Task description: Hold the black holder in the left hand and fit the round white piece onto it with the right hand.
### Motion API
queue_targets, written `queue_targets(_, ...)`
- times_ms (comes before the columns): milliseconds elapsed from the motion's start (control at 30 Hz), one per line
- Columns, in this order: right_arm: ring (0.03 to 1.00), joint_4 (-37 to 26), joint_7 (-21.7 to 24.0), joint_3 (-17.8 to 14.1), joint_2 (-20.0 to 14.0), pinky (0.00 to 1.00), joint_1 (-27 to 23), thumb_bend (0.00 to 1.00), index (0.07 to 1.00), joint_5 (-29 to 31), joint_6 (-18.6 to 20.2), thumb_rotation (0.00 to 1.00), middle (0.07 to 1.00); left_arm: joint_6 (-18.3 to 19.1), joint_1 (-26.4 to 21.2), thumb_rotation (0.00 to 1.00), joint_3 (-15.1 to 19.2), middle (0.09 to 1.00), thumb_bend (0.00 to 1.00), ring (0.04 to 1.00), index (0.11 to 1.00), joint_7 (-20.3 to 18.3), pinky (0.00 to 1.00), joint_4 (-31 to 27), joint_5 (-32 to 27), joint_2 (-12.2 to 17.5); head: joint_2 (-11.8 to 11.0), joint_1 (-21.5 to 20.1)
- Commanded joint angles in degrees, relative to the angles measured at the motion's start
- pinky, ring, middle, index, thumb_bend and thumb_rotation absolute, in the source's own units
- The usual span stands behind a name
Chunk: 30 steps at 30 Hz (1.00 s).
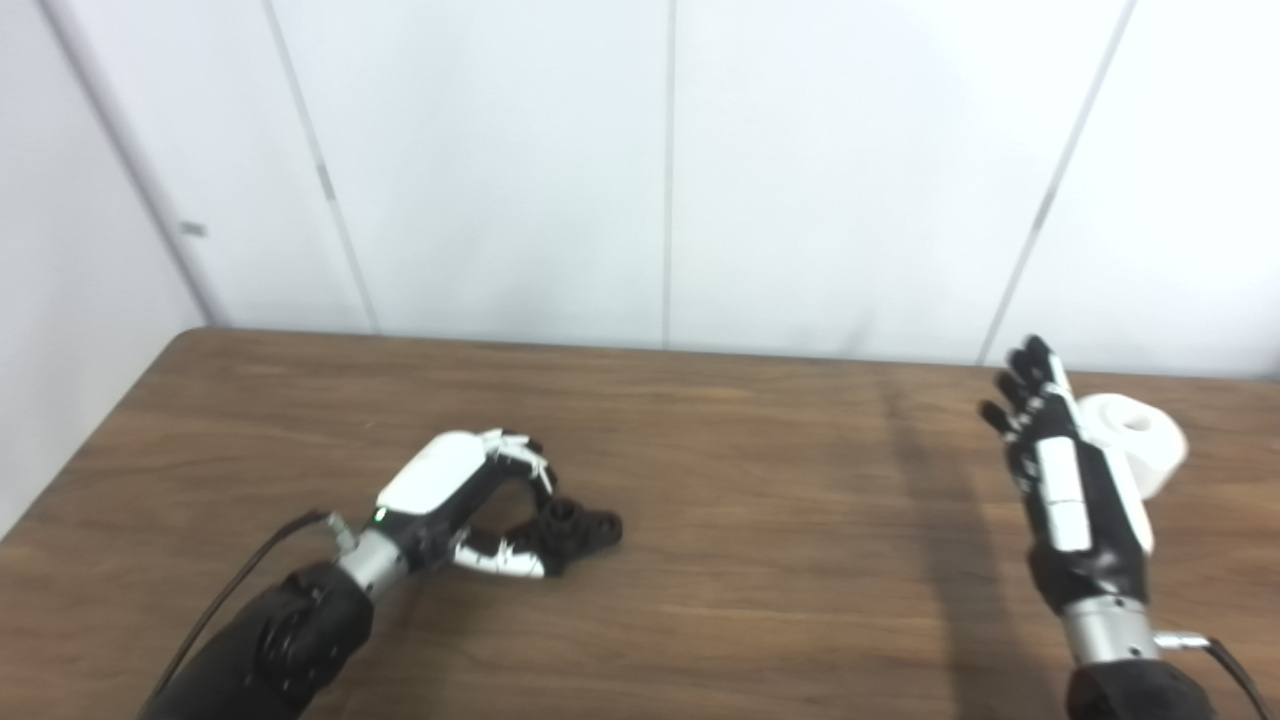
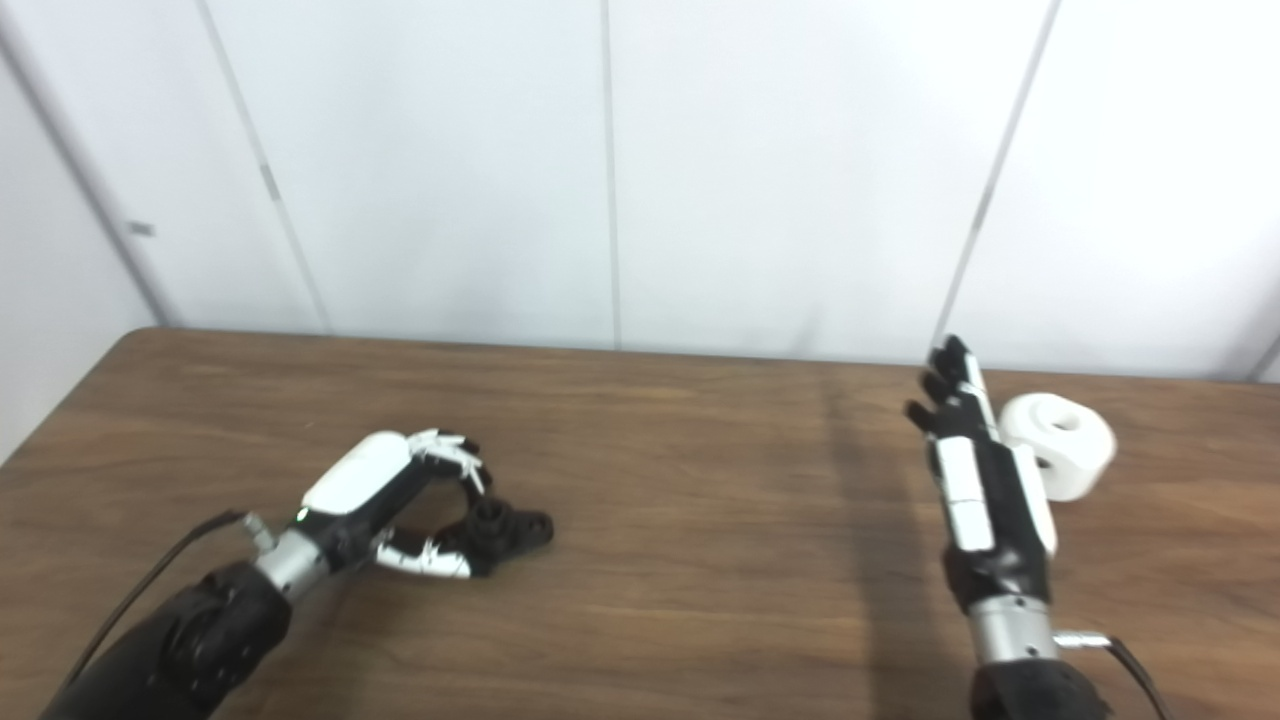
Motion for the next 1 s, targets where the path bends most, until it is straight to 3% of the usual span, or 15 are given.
queue_targets(0,0.969,-3.2,-0.5,0.3,0.4,0.92,-2.0,0.55,0.983,-1.1,-0.2,0.95,0.981,-2.1,1.3,0.05,-2.2,0.683,0.52,0.858,0.484,-3.5,0.93,-2.1,1.7,-0.9,0.0,-0.1)
queue_targets(200,0.940,-5.7,-1.5,0.6,1.3,0.87,-1.8,0.53,0.962,-2.9,0.7,0.93,0.958,-1.7,2.3,0.05,-2.6,0.708,0.52,0.888,0.484,-4.9,0.96,-4.8,2.3,-1.7,0.1,-2.3)
queue_targets(833,0.949,-12.1,-3.0,-0.2,2.1,0.89,-1.6,0.53,0.962,-3.7,5.2,0.92,0.967,-1.7,2.4,0.05,-1.9,0.753,0.52,0.974,0.484,-5.4,1.00,-5.3,4.8,-2.8,0.3,-6.4)
queue_targets(967,0.944,-15.6,-3.2,-1.5,1.3,0.88,-2.2,0.55,0.961,-3.2,8.4,0.93,0.961,-1.9,2.4,0.05,-1.7,0.755,0.52,0.975,0.484,-6.0,1.00,-5.2,4.3,-2.4,0.2,-9.1)
